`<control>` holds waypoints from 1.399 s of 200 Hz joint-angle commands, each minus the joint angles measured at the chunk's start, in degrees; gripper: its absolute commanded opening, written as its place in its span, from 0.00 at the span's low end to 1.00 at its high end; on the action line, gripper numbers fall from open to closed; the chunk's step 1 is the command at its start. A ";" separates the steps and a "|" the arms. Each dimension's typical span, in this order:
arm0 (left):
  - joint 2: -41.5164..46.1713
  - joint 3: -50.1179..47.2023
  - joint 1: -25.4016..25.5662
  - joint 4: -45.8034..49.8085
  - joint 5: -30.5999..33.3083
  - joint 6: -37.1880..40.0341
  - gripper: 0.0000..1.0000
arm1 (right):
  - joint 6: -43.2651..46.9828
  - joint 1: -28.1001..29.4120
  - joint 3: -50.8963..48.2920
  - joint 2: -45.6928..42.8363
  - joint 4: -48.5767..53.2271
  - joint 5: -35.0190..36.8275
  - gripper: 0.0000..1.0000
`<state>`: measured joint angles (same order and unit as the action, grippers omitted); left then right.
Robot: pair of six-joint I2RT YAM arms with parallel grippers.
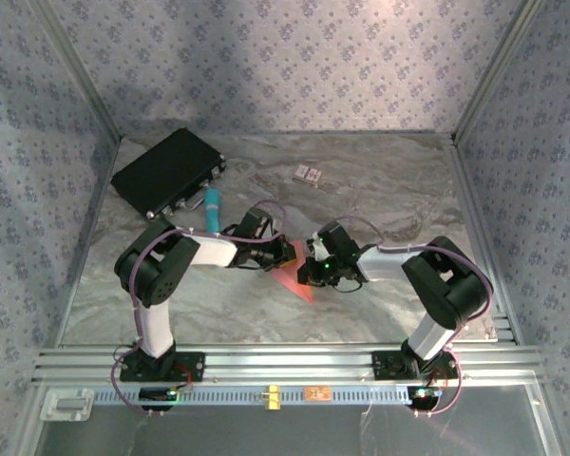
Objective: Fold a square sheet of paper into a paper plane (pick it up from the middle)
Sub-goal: Fourth fold the wing at the center of the table.
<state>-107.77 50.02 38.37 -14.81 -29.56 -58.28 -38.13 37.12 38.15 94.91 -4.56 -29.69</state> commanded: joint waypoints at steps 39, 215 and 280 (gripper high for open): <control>5.27 0.41 -0.01 7.63 3.45 4.36 0.15 | 0.73 -0.47 -2.39 1.68 7.34 3.18 0.02; 1.83 -4.06 1.23 6.40 4.56 3.12 0.02 | 0.15 -0.52 -3.48 1.36 8.70 5.35 0.00; 0.52 0.37 -3.50 8.28 4.85 5.43 0.05 | 0.95 -0.47 -3.71 1.48 8.82 4.92 0.00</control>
<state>-105.82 48.45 37.50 -11.22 -30.15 -55.51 -38.11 36.84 37.63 94.59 -5.21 -29.41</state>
